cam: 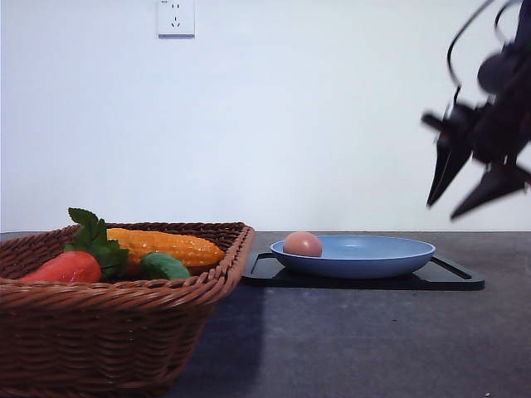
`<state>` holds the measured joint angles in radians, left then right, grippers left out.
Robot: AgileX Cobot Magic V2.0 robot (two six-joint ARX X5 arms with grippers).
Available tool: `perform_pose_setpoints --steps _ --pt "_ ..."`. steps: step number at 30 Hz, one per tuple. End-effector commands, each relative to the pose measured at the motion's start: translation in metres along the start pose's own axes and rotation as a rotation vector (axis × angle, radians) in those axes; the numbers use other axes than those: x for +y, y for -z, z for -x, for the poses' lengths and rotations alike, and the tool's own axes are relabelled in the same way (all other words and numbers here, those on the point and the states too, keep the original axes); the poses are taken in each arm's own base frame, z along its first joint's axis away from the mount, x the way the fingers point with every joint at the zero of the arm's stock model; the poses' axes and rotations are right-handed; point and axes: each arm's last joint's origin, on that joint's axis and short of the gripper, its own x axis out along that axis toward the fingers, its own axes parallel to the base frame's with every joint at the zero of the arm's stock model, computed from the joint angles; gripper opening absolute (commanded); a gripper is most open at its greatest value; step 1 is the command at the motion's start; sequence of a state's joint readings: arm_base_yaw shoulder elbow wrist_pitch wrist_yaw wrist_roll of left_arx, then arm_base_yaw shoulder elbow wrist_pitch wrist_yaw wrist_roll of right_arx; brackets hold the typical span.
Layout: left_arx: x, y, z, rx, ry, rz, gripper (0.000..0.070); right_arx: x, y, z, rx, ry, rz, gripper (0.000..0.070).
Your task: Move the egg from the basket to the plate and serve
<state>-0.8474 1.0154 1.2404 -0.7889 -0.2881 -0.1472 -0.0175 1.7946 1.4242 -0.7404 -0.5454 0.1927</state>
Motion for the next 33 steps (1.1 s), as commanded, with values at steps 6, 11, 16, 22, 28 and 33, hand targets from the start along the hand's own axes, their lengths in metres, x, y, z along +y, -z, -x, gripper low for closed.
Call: perform_pose_setpoints --steps 6,11,16,22,28,33 --pt "0.006 -0.01 -0.014 -0.021 -0.048 -0.092 0.0 0.047 0.021 0.058 -0.065 0.073 0.219 0.0" --pt "0.028 -0.011 -0.019 -0.003 -0.138 -0.072 0.0 0.075 0.052 0.083 -0.087 0.124 0.314 0.0" --pt "0.054 -0.007 -0.025 0.029 -0.162 0.0 0.0 0.093 0.093 0.089 -0.127 0.116 0.419 0.0" --pt "0.074 0.013 -0.036 0.056 -0.143 0.092 0.0 0.106 0.145 0.083 -0.295 0.146 0.53 0.0" --pt "0.074 0.047 -0.043 -0.004 -0.15 0.185 0.0 0.11 0.187 0.073 -0.488 0.147 0.596 0.0" --pt "0.07 0.082 -0.04 -0.043 -0.149 0.262 0.0 0.101 0.214 0.061 -0.584 0.16 0.628 0.0"
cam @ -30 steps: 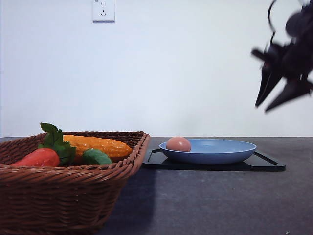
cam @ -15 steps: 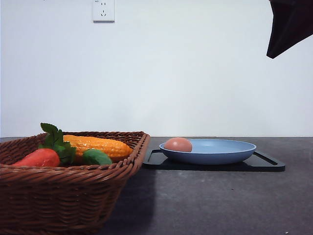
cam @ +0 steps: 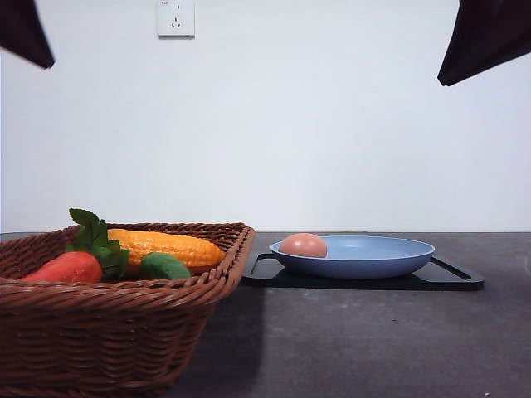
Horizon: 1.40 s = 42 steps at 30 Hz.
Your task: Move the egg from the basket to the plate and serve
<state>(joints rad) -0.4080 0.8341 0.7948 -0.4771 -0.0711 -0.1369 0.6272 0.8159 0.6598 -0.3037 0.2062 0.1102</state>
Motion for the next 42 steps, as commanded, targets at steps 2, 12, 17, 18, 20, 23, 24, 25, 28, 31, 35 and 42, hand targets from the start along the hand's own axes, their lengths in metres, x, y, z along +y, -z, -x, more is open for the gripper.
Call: perform_pose_setpoints --steps 2,12,17,18,20,23,24,25,28,31,35,42 --pt "0.002 0.014 0.005 -0.03 0.009 0.06 0.0 0.006 0.016 -0.002 -0.047 -0.012 -0.009 0.0" --pt "0.008 0.043 0.034 -0.16 0.034 0.101 0.0 0.01 0.042 -0.01 -0.145 -0.051 -0.022 0.0" --pt "0.008 0.042 0.037 -0.177 0.036 0.102 0.0 0.01 0.04 -0.009 -0.159 -0.052 -0.025 0.0" --pt "0.008 0.042 0.037 -0.176 0.036 0.102 0.0 0.01 0.04 -0.009 -0.16 -0.052 -0.026 0.0" --pt "0.008 0.042 0.037 -0.175 0.036 0.102 0.0 0.01 0.04 -0.009 -0.16 -0.052 -0.025 0.0" --pt "0.008 0.042 0.037 -0.176 0.036 0.102 0.0 0.01 0.04 -0.009 -0.159 -0.053 -0.025 0.0" --pt "0.008 0.042 0.037 -0.176 0.036 0.102 0.0 0.01 0.04 -0.009 -0.159 -0.053 -0.025 0.0" --pt "0.008 0.042 0.037 -0.176 0.036 0.102 0.0 0.01 0.04 -0.009 -0.159 -0.053 -0.025 0.0" --pt "0.008 0.042 0.037 -0.176 0.037 0.102 0.0 0.01 0.04 -0.009 -0.159 -0.052 -0.025 0.0" --pt "0.009 0.044 0.044 -0.197 0.036 0.098 0.0 0.01 0.04 -0.009 -0.159 -0.052 -0.025 0.0" --pt "0.016 0.051 0.064 -0.29 -0.008 -0.001 0.0 0.01 0.04 -0.009 -0.159 -0.053 -0.025 0.0" --pt "0.032 0.081 0.081 -0.471 -0.183 0.032 0.0 0.01 0.04 -0.009 -0.159 -0.052 -0.025 0.0"
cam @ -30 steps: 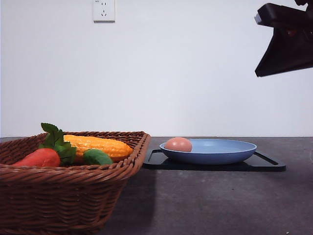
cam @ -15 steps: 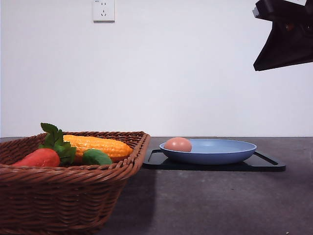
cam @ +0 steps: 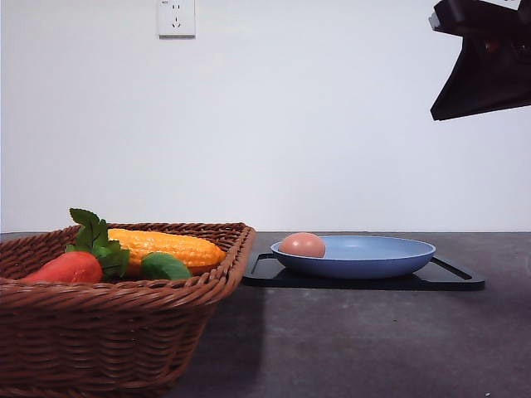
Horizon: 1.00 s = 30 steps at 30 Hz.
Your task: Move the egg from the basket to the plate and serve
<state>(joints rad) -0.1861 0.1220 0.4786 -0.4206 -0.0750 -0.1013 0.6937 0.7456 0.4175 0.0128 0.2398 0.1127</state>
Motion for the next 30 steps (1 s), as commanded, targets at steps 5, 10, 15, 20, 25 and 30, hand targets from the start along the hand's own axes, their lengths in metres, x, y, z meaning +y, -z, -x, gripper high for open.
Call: perform_pose_setpoints --steps 5,10,15,20,25,30 --pt "0.01 0.034 -0.006 -0.014 -0.102 -0.042 0.0 0.002 -0.004 0.0 -0.017 -0.007 -0.016 0.0" --pt "0.017 0.068 -0.023 0.002 -0.148 -0.037 0.0 0.002 -0.004 0.0 -0.017 -0.007 -0.016 0.0" --pt "0.022 0.093 -0.033 0.04 -0.163 -0.034 0.0 0.002 -0.004 0.0 -0.017 -0.007 -0.015 0.0" --pt "0.023 0.105 -0.036 0.076 -0.166 -0.034 0.0 0.002 -0.004 0.0 -0.017 -0.007 -0.016 0.0" --pt "0.023 0.11 -0.037 0.096 -0.167 -0.034 0.0 0.002 -0.004 0.0 -0.017 -0.007 -0.015 0.0" --pt "0.024 0.119 -0.039 0.121 -0.17 -0.021 0.0 0.002 -0.004 0.0 -0.017 -0.007 -0.016 0.0"
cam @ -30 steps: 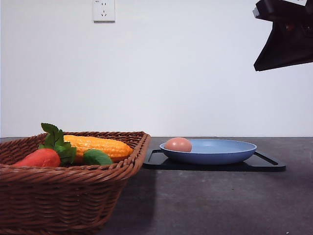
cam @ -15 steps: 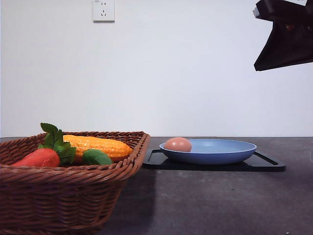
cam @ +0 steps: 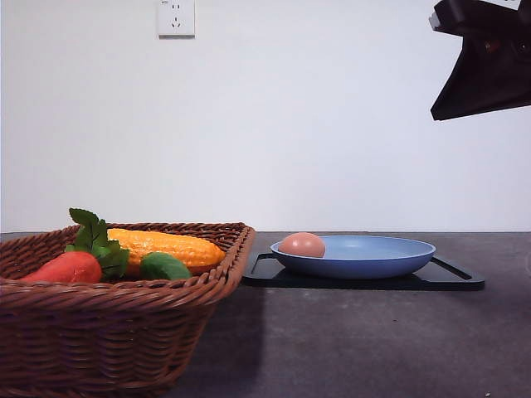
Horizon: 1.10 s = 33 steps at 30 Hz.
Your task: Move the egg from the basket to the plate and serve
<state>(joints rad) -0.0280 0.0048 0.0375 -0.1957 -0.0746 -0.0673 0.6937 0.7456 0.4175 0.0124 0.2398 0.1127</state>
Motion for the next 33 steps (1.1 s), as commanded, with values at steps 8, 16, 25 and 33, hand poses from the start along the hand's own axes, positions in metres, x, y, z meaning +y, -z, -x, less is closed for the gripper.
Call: perform_pose_setpoints --steps 8,16,25,33 --pt "0.001 0.01 -0.003 0.02 -0.004 -0.001 0.0 0.002 -0.004 0.0 -0.018 -0.007 -0.015 0.0" --pt "0.001 0.01 -0.003 0.021 -0.004 0.0 0.0 0.002 -0.004 0.0 -0.018 -0.007 -0.015 0.0" --pt "0.001 0.01 -0.003 0.021 -0.004 -0.001 0.0 0.002 -0.004 0.0 -0.018 -0.007 -0.016 0.0" --pt "0.001 0.01 -0.003 0.021 -0.004 -0.001 0.0 -0.021 -0.009 0.031 -0.143 0.176 0.122 0.0"
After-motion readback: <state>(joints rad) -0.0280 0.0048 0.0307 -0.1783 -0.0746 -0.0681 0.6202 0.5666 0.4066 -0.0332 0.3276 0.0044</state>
